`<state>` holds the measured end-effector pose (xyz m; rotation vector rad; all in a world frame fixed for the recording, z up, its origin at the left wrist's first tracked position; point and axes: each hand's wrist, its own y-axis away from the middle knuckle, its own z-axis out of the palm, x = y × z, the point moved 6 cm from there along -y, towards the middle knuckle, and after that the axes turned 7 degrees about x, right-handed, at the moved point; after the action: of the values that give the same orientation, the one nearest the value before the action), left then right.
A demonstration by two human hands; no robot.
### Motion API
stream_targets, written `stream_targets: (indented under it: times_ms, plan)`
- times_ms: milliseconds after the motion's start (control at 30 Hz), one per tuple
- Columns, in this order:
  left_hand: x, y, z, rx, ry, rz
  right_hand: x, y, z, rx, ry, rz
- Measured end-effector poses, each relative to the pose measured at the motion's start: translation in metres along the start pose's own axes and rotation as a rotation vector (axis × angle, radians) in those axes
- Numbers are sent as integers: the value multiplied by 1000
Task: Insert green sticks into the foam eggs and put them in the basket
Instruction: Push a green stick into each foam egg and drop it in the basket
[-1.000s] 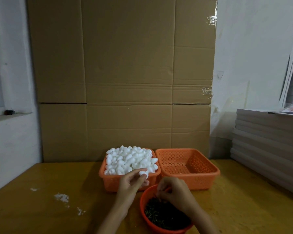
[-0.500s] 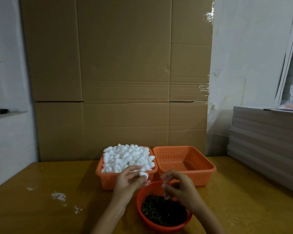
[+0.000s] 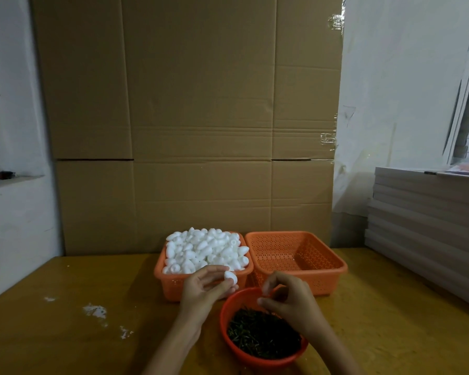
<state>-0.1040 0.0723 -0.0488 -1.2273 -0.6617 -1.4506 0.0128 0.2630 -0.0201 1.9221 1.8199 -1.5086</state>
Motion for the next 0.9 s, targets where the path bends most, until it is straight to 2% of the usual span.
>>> stream_targets:
  times_ms: [300,567,900]
  plan:
    - [-2,1,3,-22,21,-35,1,0,-1,-14,44,-16]
    - [0,3,1,-2,-154,23,1,1,-3,17,28,-22]
    - [-2,2,6,-45,-9,-10,-2,3,3,-3,15,-23]
